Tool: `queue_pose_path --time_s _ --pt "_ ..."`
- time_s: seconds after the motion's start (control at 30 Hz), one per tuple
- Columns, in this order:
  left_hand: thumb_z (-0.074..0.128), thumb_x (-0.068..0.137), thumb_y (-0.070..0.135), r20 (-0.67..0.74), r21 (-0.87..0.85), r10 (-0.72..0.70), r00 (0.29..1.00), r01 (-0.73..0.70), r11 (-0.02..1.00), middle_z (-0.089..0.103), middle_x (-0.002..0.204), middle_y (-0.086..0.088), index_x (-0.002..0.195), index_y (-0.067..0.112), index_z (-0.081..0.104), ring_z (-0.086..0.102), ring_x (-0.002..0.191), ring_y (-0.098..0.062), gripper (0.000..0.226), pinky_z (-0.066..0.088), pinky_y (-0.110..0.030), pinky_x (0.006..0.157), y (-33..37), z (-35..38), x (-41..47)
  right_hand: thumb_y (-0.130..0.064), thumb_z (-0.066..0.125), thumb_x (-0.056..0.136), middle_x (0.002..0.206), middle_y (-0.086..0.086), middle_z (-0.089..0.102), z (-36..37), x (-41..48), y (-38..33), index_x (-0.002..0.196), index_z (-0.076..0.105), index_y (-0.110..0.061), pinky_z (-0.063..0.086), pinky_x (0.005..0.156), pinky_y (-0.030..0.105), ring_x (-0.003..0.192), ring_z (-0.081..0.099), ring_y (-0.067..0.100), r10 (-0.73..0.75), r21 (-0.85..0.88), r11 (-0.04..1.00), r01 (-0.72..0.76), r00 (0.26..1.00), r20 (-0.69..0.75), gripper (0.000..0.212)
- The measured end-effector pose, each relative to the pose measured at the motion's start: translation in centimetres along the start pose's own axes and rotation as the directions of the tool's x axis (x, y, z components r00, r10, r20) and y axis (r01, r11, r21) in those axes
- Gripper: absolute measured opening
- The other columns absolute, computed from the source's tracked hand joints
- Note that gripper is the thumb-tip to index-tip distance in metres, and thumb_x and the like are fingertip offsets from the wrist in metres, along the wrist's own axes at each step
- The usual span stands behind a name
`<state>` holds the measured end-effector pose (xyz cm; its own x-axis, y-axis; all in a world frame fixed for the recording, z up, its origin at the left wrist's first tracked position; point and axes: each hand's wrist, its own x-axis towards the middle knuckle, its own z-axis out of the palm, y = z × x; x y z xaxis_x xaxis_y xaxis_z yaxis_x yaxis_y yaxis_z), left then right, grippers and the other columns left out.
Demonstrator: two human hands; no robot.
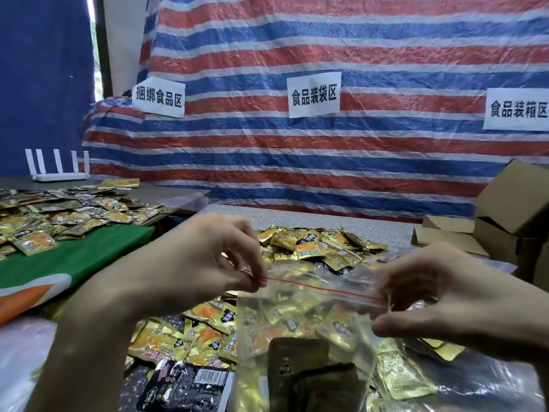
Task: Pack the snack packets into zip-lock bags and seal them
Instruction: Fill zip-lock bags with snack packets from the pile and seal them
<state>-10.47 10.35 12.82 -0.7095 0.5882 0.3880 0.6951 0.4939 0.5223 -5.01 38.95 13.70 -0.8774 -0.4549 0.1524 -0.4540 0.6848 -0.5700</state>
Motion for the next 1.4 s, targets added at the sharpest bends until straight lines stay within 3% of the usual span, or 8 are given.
queue_pose_path --time_s 0.2,0.57,0.77,0.97,1.07,1.17,1.3,1.4 --pt "0.081 0.064 0.030 -0.071 -0.088 -0.048 0.996 0.041 0.995 0.072 0.086 0.012 0.085 0.036 0.072 0.071 0.077 -0.014 0.024 0.061 -0.031 0.071 -0.2 -0.8 -0.5 -0.034 0.086 0.070 0.072 -0.004 0.074 -0.2 -0.4 0.2 0.075 0.078 -0.032 0.051 0.057 0.019 0.060 0.064 0.004 -0.043 0.041 0.998 0.048 0.994 -0.103 0.010" --pt "0.074 0.065 0.044 0.089 -0.045 -0.144 0.986 0.148 0.988 0.072 0.072 0.004 0.073 0.028 0.076 0.066 0.065 -0.006 0.017 0.048 -0.013 0.058 -1.2 -1.7 -0.9 -0.013 0.082 0.078 0.083 0.000 0.074 -0.4 -0.8 0.6 0.087 0.078 -0.033 0.059 0.069 0.029 0.072 0.070 0.012 0.038 0.007 0.999 -0.037 0.993 -0.107 0.022" --pt "0.071 0.070 0.053 -0.005 0.024 -0.044 0.999 0.044 0.999 0.071 0.075 0.004 0.075 0.035 0.073 0.065 0.074 -0.018 0.019 0.053 -0.035 0.069 -1.3 -2.0 -1.1 -0.006 0.084 0.074 0.081 0.006 0.074 -0.2 -0.6 -0.2 0.077 0.072 -0.029 0.057 0.070 0.038 0.069 0.069 0.018 -0.003 -0.011 1.000 0.000 0.969 -0.246 0.026" --pt "0.075 0.077 0.047 -0.015 0.042 -0.008 1.000 0.009 0.999 0.068 0.074 0.010 0.075 0.034 0.070 0.064 0.075 -0.015 0.014 0.046 -0.027 0.071 -0.9 -1.7 -0.9 0.006 0.080 0.074 0.078 0.007 0.070 0.0 -0.7 -0.6 0.074 0.062 -0.028 0.055 0.068 0.042 0.066 0.064 0.017 0.021 -0.011 1.000 -0.025 0.959 -0.282 0.038" --pt "0.074 0.075 0.040 0.004 0.028 -0.015 1.000 0.015 1.000 0.069 0.077 0.013 0.081 0.034 0.070 0.064 0.076 -0.011 0.009 0.051 -0.028 0.068 -0.4 -1.1 -0.7 -0.019 0.082 0.074 0.091 -0.006 0.072 -0.1 -0.5 -0.7 0.086 0.061 -0.039 0.056 0.071 0.032 0.078 0.067 0.007 0.042 -0.045 0.997 -0.056 0.965 -0.257 0.031" --pt "0.078 0.082 0.023 0.003 0.040 0.024 1.000 -0.024 0.999 0.070 0.077 0.013 0.074 0.029 0.070 0.065 0.075 -0.010 0.012 0.053 -0.036 0.070 0.2 -0.3 -0.2 -0.059 0.069 0.077 0.128 -0.020 0.063 0.8 1.2 -1.9 0.109 0.056 -0.043 0.049 0.097 0.027 0.118 0.057 -0.002 0.135 -0.057 0.987 -0.149 0.972 -0.192 0.038" --pt "0.078 0.084 0.020 0.012 0.064 0.121 0.993 -0.121 0.991 0.068 0.075 0.015 0.077 0.030 0.070 0.066 0.076 -0.010 0.015 0.050 -0.029 0.069 1.0 0.3 0.1 -0.073 0.059 0.069 0.131 -0.034 0.048 3.9 2.8 -3.4 0.127 0.052 -0.045 0.032 0.106 0.009 0.126 0.041 -0.014 -0.165 -0.276 0.956 0.096 0.957 -0.239 0.064" --pt "0.079 0.083 0.017 0.001 0.088 0.172 0.985 -0.171 0.981 0.068 0.074 0.016 0.076 0.032 0.070 0.066 0.077 -0.011 0.018 0.046 -0.021 0.068 1.2 0.1 -0.2 -0.056 0.061 0.085 0.122 -0.027 0.057 5.5 2.9 -3.9 0.123 0.058 -0.039 0.039 0.103 0.020 0.119 0.048 -0.008 -0.230 -0.320 0.935 0.152 0.948 -0.222 0.042"
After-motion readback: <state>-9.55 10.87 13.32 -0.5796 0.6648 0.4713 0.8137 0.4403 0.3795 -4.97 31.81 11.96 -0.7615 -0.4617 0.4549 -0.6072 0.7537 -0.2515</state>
